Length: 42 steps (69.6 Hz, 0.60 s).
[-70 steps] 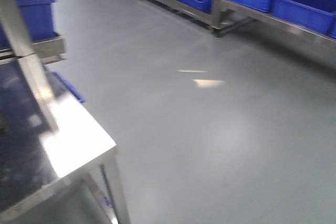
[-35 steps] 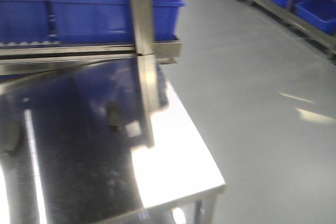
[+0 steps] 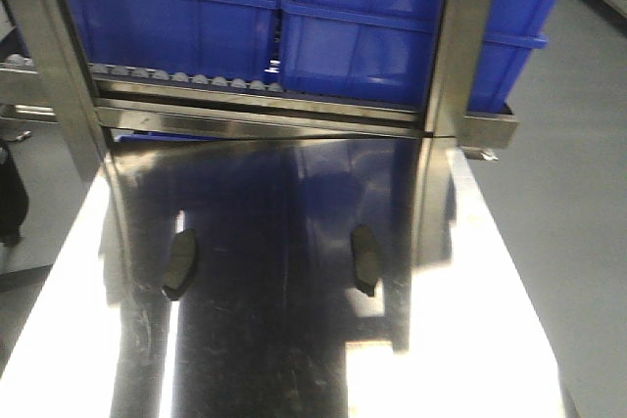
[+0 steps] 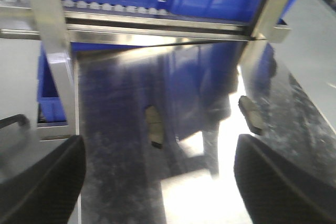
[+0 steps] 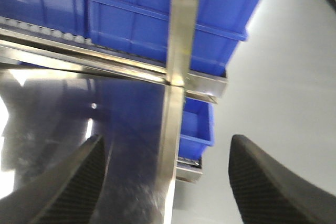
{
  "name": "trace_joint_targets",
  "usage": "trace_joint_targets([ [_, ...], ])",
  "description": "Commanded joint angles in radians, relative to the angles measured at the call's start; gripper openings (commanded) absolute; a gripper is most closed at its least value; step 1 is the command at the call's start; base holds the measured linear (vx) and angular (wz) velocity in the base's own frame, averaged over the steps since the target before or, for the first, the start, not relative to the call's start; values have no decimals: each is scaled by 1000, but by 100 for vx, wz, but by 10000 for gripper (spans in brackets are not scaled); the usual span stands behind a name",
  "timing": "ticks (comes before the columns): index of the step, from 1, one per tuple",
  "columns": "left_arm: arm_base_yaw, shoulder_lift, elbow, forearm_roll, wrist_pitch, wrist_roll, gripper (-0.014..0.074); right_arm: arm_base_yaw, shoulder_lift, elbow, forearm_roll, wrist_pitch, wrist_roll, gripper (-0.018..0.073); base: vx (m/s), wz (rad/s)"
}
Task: Move and align brake pads A on conveyor
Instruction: 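Turn the base to face the steel table with two brake pads, then stop the base in front of the table with both grippers open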
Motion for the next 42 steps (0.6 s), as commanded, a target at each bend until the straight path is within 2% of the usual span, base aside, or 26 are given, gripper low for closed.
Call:
trace_joint_targets([
  [1, -6, 6, -19, -15, -32, 0, 544, -2, 1, -21, -1, -67, -11, 477, 14, 35],
  [21, -6, 6, -19, -15, -32, 0, 544, -2, 1, -21, -1, -67, -11, 477, 11, 22],
  [42, -6, 6, -19, -15, -32, 0, 544, -2, 1, -21, -1, -67, -11, 477, 1, 4],
])
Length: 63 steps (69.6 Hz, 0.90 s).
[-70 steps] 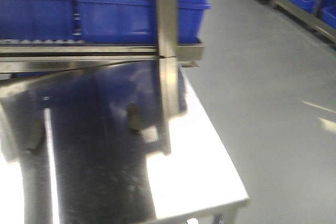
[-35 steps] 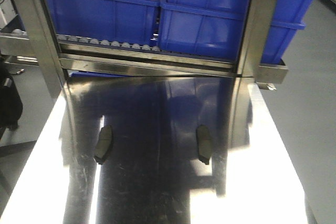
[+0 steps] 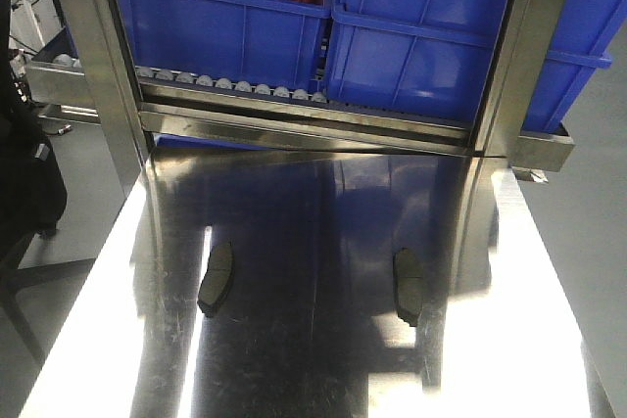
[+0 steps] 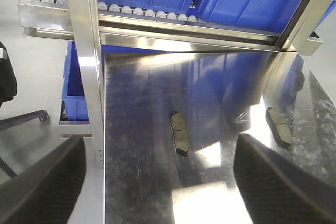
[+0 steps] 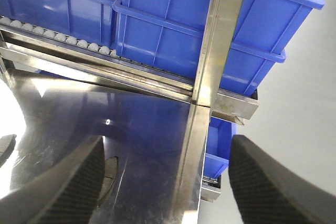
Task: Move and align brake pads A on conveyor
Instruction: 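Stop the base in front of the table with both grippers open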
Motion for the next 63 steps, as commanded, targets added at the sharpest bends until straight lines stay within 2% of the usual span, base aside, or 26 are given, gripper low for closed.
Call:
trace_joint_targets([
  [1, -6, 6, -19, -15, -32, 0, 544, -2, 1, -21, -1, -67, -11, 477, 0, -1],
  [63, -6, 6, -19, -15, -33, 0, 544, -2, 1, -21, -1, -66, -11, 477, 0, 0],
])
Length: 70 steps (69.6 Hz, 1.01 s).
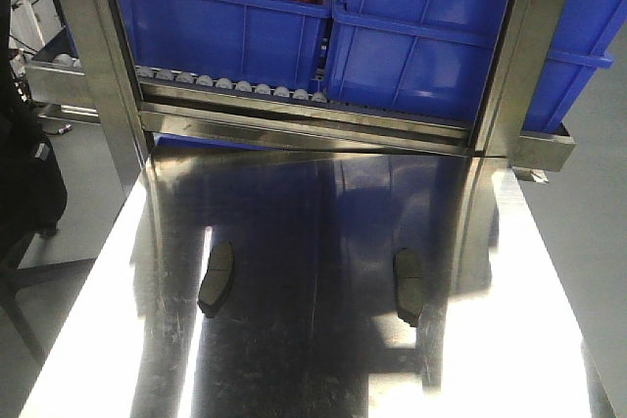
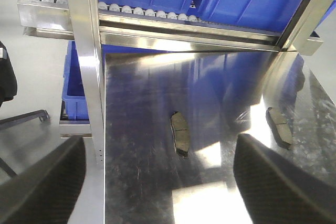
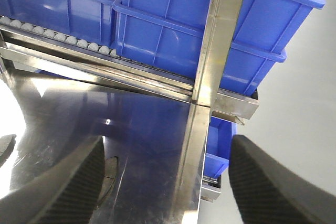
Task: Move and align brake pads A on conveyor
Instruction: 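Stop the base in front of the table with both grippers open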
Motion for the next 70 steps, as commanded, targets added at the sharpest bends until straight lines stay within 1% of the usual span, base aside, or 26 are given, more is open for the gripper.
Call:
trace_joint_targets([
  [1, -6, 6, -19, -15, -35, 0, 544, -2, 1, -21, -1, -67, -11, 477, 0, 0],
  [23, -6, 23, -19, -23, -85, -6, 544, -2, 1, -21, 0, -67, -11, 477, 0, 0],
  [27, -6, 42, -19, -43, -99, -13, 544, -2, 1, -21, 0, -67, -11, 477, 0, 0],
  [31, -6, 71, -19, -50, -111, -35, 544, -2, 1, -21, 0, -67, -11, 477, 0, 0],
  [35, -6, 114, -19, -53, -119, -39, 544, -2, 1, -21, 0, -67, -11, 477, 0, 0],
  [39, -6, 148, -19, -70, -122, -39, 544, -2, 1, -21, 0, -67, -11, 477, 0, 0],
  [45, -6, 236, -19, -138, -118, -36, 544, -2, 1, -21, 0, -67, -11, 477, 0, 0],
  [52, -12, 337, -19, -227, -136, 5, 544, -2, 1, -21, 0, -67, -11, 477, 0, 0],
  [55, -27, 373, -19, -239, -152, 15, 544, -2, 1, -21, 0, -67, -11, 477, 0, 0],
  [60, -74, 433, -19, -224, -184, 15, 544, -2, 1, -21, 0, -67, -11, 477, 0, 0],
  [63, -105, 476, -19, -182, -202, 12, 544, -2, 1, -21, 0, -67, -11, 477, 0, 0],
  [70, -177, 562, -19, -83, -229, -31, 544, -2, 1, -21, 0, -67, -11, 477, 0, 0],
])
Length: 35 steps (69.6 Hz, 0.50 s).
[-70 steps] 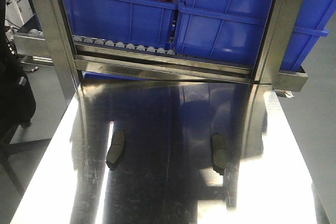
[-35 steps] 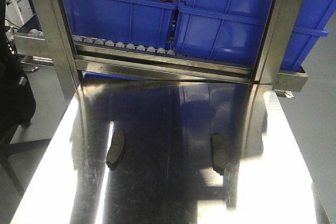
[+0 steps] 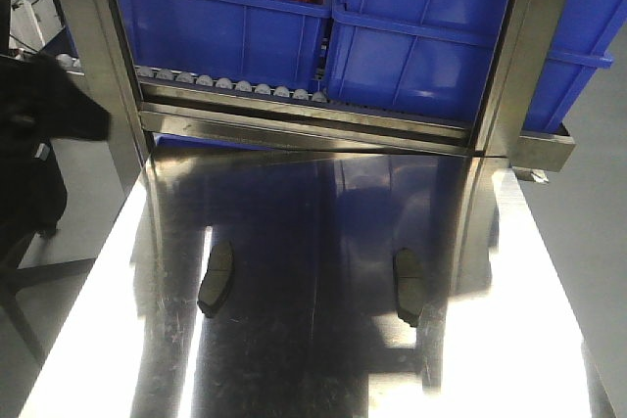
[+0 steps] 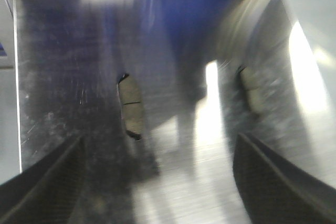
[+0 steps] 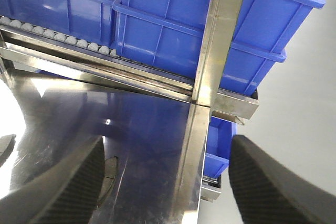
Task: Move and align brake pads A on conveyor
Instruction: 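Lower the open left gripper over the brake pad nearest it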
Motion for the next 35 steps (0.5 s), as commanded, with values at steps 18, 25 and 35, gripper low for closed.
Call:
trace_joint_targets([
  [18, -176, 276, -21, 171, -151, -96, 544, -2, 1, -21, 0, -67, -11, 477, 0, 0],
  [25, -183, 360, -21, 172, -182, -152, 544, -2, 1, -21, 0, -67, -11, 477, 0, 0],
  [35, -202, 453, -21, 177, -215, -182, 544, -2, 1, -21, 0, -67, -11, 477, 0, 0],
])
